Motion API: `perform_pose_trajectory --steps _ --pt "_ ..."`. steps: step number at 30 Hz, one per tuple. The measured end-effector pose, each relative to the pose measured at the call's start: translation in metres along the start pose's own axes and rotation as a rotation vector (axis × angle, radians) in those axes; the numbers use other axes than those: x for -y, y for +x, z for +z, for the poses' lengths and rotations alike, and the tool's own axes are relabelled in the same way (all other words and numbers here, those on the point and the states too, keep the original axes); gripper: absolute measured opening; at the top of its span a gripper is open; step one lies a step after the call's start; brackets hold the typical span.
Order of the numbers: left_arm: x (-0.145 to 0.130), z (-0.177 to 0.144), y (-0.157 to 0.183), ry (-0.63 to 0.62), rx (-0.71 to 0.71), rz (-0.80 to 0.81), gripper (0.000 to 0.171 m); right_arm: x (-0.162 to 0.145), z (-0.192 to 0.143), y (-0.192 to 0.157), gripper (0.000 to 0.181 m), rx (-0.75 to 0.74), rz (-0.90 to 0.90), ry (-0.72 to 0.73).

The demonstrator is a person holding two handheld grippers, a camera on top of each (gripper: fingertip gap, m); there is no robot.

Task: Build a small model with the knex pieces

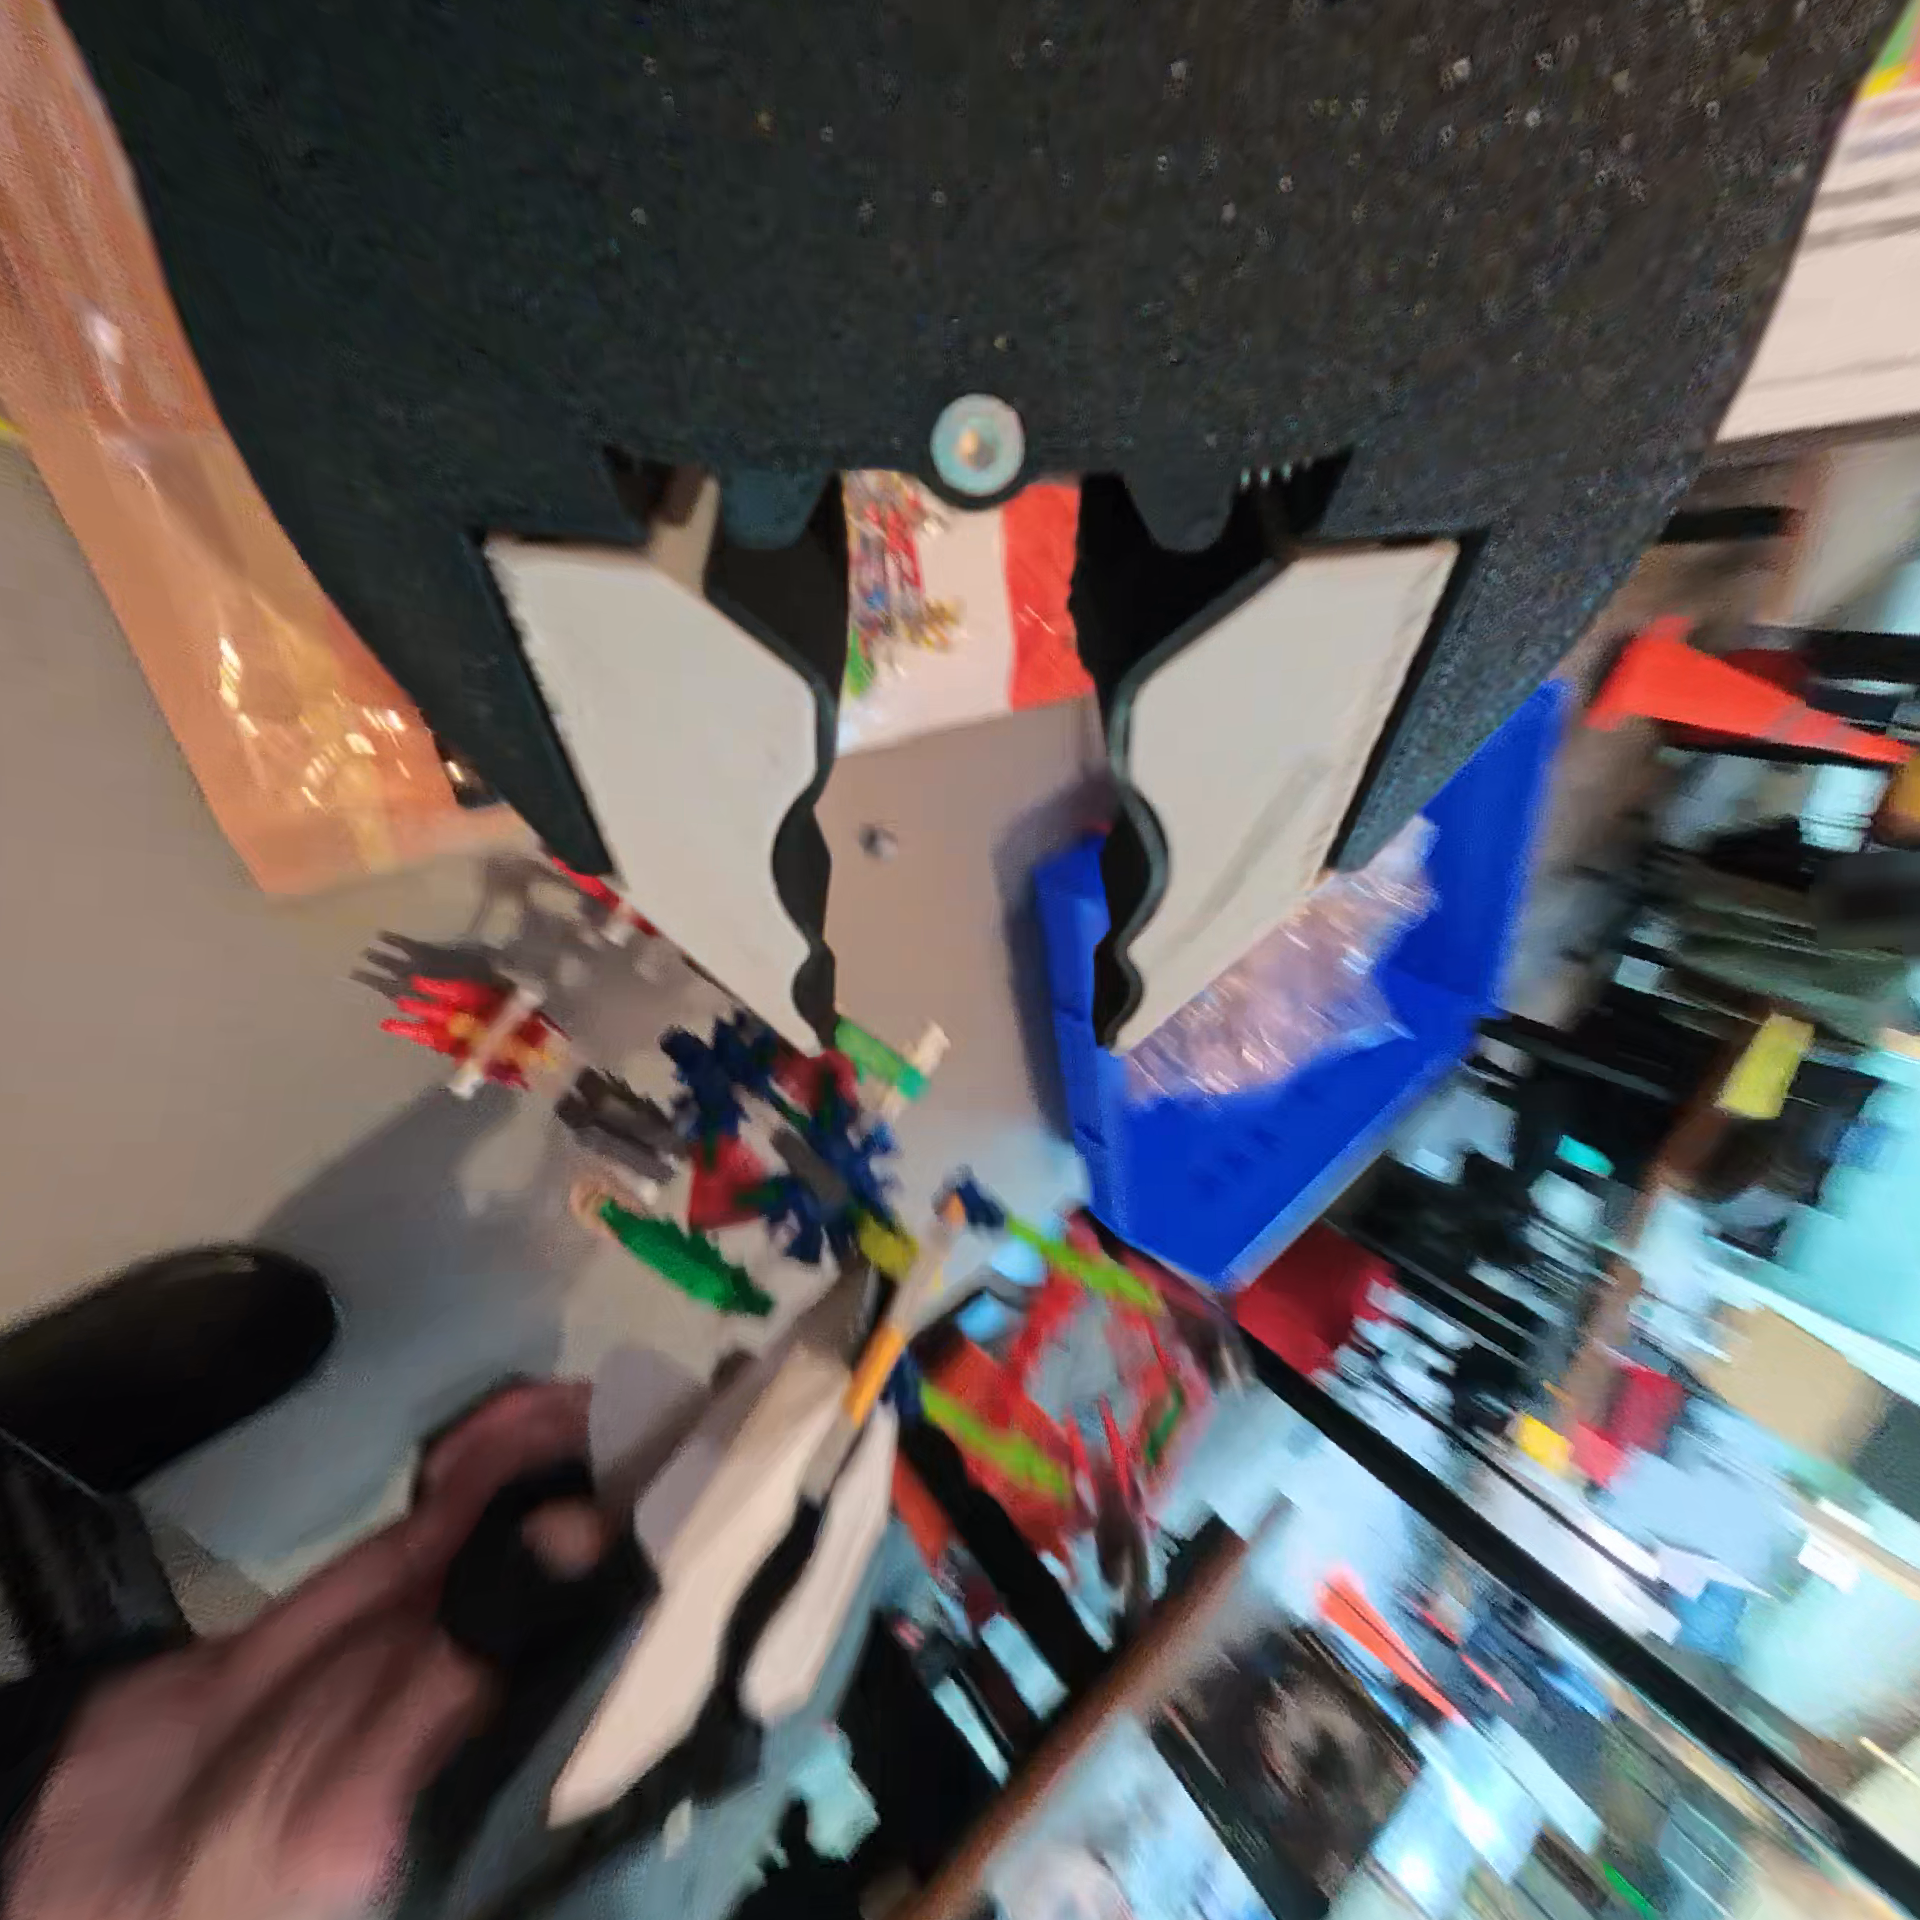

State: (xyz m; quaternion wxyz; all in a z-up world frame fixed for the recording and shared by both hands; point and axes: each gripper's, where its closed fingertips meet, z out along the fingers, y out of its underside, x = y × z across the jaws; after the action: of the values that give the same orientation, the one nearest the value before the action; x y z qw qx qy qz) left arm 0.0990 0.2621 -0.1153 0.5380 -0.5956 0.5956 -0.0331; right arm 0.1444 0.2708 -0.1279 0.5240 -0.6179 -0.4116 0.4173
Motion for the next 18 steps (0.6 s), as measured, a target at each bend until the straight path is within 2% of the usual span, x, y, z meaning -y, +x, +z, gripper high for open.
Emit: perform_pose_trajectory --steps 2,6,11,14,18 --pt "0.024 -0.003 0.005 0.035 0.055 0.125 0.044 0.001 -0.001 -0.002 0.003 0.007 -0.004 0.001" --pt "0.031 0.0 0.013 -0.011 0.098 0.24 0.04 0.001 -0.001 -0.005 0.003 0.008 -0.025 -0.012" --pt "0.038 0.01 0.012 0.017 0.197 0.371 0.006 0.0 -0.001 -0.008 0.004 0.042 -0.003 -0.032" --pt "0.035 0.012 0.012 0.013 0.224 0.422 0.004 -0.001 -0.004 -0.006 0.027 0.039 0.018 -0.044" --pt "0.032 0.015 0.011 0.019 0.273 0.506 0.001 -0.013 -0.009 0.0 0.04 -0.008 0.042 -0.103"
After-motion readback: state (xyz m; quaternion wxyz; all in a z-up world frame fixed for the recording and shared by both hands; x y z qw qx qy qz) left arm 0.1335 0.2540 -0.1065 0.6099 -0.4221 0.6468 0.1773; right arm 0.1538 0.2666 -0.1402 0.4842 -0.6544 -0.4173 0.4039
